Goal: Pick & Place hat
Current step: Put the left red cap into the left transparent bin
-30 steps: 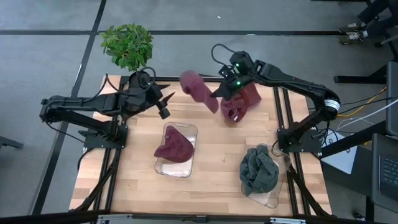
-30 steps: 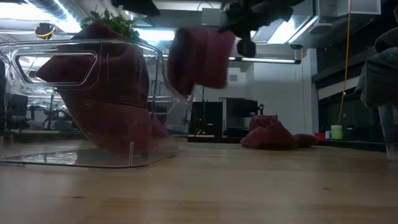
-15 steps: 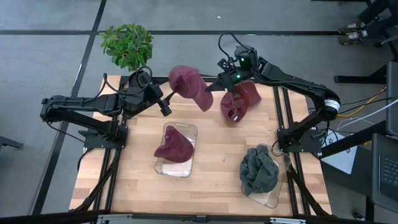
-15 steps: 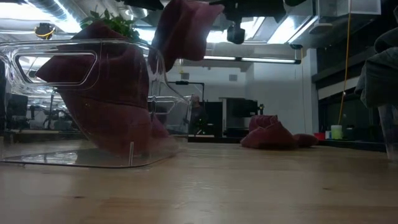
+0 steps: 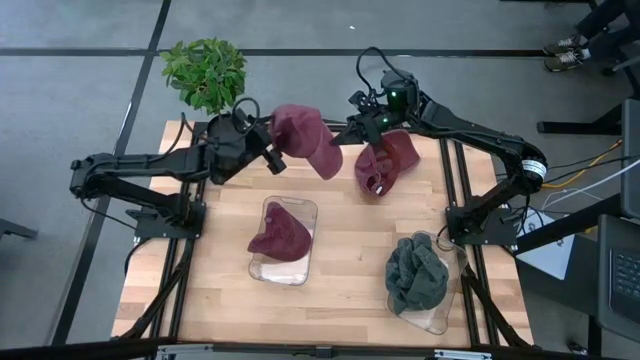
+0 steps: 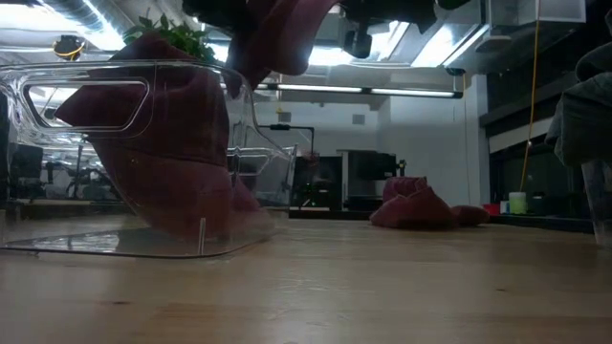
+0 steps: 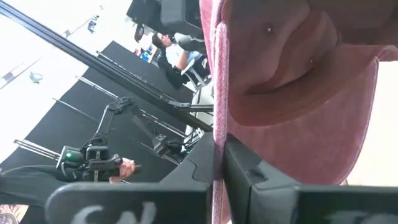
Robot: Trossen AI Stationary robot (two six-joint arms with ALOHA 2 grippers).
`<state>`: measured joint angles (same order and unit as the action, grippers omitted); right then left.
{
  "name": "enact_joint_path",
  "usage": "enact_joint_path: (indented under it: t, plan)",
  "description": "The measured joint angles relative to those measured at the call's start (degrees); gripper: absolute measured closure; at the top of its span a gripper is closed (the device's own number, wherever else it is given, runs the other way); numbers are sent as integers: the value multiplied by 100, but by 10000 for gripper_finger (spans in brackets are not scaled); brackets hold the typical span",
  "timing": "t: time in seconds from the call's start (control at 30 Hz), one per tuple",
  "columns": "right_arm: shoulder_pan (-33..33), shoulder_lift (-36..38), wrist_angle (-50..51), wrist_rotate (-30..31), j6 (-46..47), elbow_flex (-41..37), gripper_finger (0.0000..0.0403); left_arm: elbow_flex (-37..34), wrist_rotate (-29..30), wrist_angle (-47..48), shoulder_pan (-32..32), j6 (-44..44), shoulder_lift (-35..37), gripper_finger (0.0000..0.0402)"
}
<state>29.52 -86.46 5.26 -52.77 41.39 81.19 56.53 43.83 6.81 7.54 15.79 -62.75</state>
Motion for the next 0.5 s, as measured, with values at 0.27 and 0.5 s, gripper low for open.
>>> enact_joint_path:
  t: [0.27,0.5]
  plan:
    - [0,0,15,-2,-131,0,385,0,-679,-330,1,-23,99,209]
    - [0,0,14,-175,-131,0,384,0,-756,55,1,-319,220,343]
